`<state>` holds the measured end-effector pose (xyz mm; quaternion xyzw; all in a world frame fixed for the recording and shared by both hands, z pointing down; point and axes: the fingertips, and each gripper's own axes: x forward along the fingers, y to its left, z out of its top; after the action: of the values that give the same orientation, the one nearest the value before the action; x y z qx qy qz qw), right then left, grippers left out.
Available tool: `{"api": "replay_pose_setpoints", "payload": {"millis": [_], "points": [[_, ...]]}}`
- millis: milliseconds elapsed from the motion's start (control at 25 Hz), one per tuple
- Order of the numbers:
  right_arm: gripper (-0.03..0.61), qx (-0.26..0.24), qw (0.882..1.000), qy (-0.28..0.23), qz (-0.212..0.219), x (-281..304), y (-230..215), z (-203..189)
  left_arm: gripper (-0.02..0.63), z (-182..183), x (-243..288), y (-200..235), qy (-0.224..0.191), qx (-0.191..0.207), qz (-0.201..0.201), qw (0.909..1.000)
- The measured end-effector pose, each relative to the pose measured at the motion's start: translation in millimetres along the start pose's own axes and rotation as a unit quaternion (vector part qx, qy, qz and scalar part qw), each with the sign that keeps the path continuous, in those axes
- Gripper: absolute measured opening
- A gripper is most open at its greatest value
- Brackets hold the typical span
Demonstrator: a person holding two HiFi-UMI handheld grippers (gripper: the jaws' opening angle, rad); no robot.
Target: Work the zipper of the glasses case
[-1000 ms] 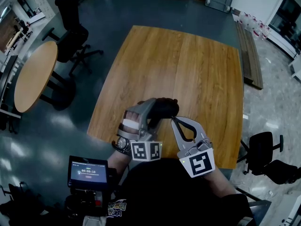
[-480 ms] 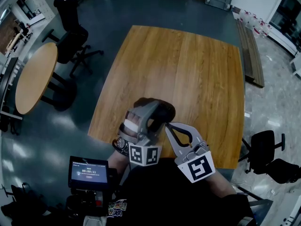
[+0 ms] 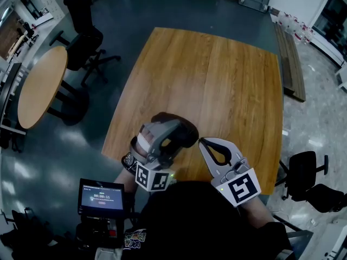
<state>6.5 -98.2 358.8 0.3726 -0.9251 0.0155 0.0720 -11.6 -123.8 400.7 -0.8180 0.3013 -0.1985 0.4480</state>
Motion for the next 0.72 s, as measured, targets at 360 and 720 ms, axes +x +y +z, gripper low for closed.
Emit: {"api": "replay_pose_setpoints", "payload": {"millis": [360,720], "points": [[0.008,0.285,0.942,-0.022,0.179,-5.6,5.2,-7.5,0.261,19.8,-28.7,-1.9,-0.070,-0.010,-0.060,0.9957],[0.075,0.110,0.980,-0.072,0.149,-9.8,12.7,10.6,0.265,27.2,-27.1,-4.0,-0.100,-0.322,-0.174,0.9252]]}}
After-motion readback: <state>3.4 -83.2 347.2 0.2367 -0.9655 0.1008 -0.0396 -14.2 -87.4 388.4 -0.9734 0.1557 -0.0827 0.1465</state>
